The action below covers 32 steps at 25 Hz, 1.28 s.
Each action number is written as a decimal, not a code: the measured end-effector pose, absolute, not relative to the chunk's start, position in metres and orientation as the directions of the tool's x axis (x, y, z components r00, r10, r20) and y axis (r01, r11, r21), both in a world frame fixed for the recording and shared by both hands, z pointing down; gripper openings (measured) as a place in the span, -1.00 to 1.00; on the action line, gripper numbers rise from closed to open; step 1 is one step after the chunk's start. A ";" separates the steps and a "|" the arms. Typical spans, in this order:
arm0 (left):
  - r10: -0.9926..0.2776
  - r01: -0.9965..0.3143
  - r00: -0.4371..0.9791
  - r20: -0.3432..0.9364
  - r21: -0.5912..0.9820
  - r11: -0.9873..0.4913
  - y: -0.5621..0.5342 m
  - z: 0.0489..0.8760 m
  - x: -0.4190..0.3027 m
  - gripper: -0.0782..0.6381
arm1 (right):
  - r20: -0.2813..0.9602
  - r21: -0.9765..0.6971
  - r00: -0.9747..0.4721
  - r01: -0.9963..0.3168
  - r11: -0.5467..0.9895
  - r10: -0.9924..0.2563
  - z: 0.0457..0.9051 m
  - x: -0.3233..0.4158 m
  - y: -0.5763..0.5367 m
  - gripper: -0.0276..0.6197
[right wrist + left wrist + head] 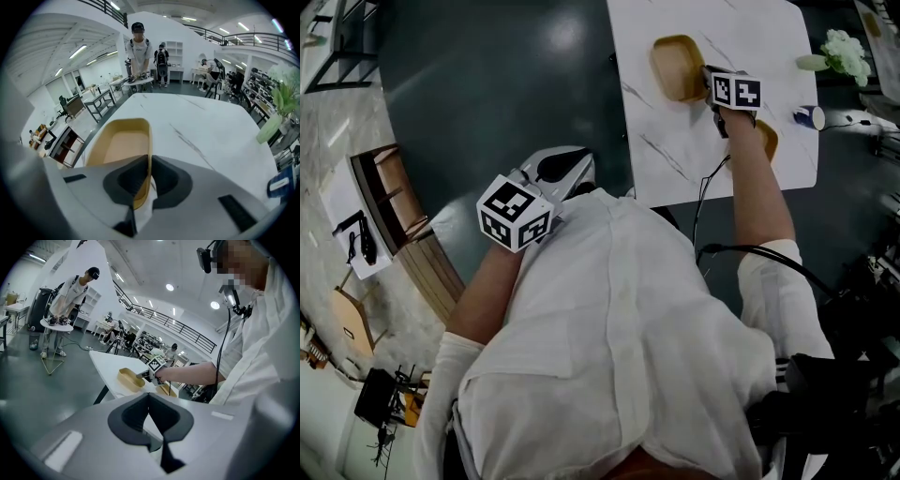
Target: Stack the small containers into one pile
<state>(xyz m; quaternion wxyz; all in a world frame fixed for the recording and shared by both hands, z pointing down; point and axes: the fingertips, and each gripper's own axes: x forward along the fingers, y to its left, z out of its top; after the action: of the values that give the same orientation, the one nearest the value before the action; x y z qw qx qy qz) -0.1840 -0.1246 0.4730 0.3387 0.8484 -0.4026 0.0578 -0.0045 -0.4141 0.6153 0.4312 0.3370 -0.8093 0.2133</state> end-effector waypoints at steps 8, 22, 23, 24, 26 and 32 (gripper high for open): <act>-0.630 -0.708 0.688 0.361 0.525 -0.472 -0.126 0.471 -0.178 -0.76 | 0.817 -0.105 -0.437 -0.754 0.648 -0.376 0.603 -0.004 -0.401 -0.85; -0.598 -0.681 0.723 0.346 0.497 -0.537 -0.125 0.457 -0.145 -0.76 | 0.720 -0.195 -0.544 -0.754 0.627 -0.431 0.543 0.002 -0.363 -0.86; -0.592 -0.678 0.728 0.346 0.493 -0.546 -0.125 0.456 -0.141 -0.76 | 0.709 -0.208 -0.554 -0.756 0.621 -0.436 0.538 0.005 -0.361 -0.86; -0.588 -0.675 0.732 0.345 0.487 -0.554 -0.126 0.454 -0.137 -0.76 | 0.697 -0.223 -0.564 -0.757 0.615 -0.442 0.533 0.008 -0.359 -0.86; -0.583 -0.671 0.737 0.343 0.478 -0.567 -0.127 0.450 -0.126 -0.76 | 0.675 -0.254 -0.586 -0.755 0.604 -0.448 0.523 0.017 -0.353 -0.86; -0.555 -0.647 0.761 0.336 0.463 -0.606 -0.123 0.439 -0.084 -0.76 | 0.635 -0.313 -0.614 -0.759 0.570 -0.469 0.497 0.056 -0.328 -0.86</act>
<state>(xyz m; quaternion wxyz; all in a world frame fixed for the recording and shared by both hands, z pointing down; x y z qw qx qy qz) -0.0840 -0.1226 0.4387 0.2891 0.8926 -0.3367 0.0792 0.0555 -0.3276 0.4972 0.2502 0.3612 -0.8501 0.2904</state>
